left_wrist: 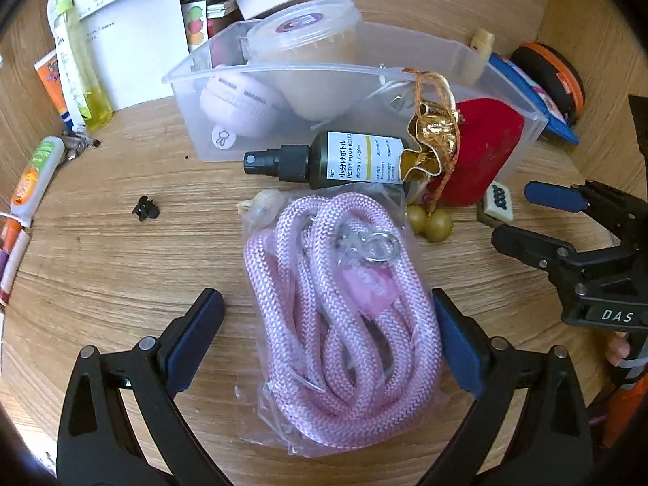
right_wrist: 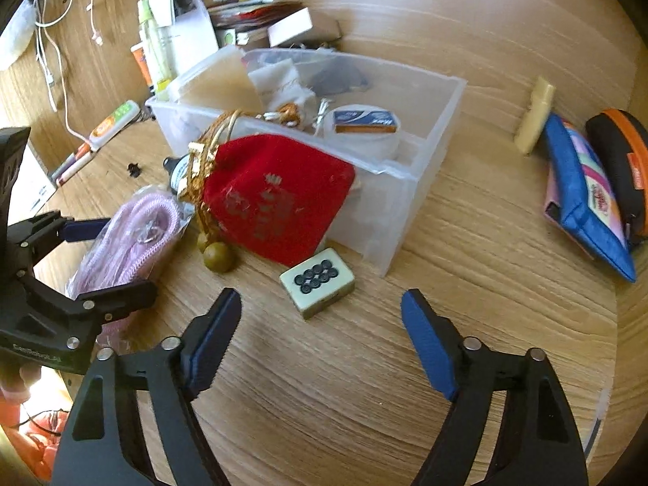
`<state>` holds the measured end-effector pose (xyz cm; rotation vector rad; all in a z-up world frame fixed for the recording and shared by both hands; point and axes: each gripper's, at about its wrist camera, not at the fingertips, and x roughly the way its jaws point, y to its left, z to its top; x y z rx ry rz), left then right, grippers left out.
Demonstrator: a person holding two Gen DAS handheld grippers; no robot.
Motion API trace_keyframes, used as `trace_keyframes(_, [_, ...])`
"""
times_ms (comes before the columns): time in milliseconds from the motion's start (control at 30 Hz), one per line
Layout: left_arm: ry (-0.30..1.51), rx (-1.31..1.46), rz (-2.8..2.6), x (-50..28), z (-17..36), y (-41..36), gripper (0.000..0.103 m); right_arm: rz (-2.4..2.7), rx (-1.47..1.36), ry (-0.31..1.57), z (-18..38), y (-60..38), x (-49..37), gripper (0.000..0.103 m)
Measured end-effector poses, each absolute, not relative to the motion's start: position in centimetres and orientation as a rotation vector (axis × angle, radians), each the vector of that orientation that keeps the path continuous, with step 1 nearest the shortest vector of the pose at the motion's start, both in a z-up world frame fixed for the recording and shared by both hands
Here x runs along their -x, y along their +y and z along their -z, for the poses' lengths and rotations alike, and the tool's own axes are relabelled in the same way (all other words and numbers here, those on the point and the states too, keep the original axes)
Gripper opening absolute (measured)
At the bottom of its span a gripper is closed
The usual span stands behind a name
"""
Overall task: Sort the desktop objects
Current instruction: 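Move left tool to the pink rope bag while right tool moves to the white dotted tile, then grasp the pink rope bag with left tool while right tool grasps the white dotted tile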
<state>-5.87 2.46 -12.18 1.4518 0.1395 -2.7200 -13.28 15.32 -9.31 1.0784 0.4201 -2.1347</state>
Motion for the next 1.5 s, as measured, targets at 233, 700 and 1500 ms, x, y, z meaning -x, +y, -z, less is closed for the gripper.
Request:
trace_keyframes(233, [0.069,-1.405,2.717,6.4,12.7,3.7,0.101,2.108,-1.1,0.451,10.3,14.3,13.5,0.053])
trace_keyframes(700, [0.064,-1.28,2.798,5.6,12.4,3.1,0.064,2.135,-1.07,0.475,10.2,13.3,13.2,0.038])
trace_keyframes(1500, [0.24,-1.089,2.85,2.5,8.7,-1.3,0.06,2.239,-0.978,0.285,5.8,16.7,10.6,0.038])
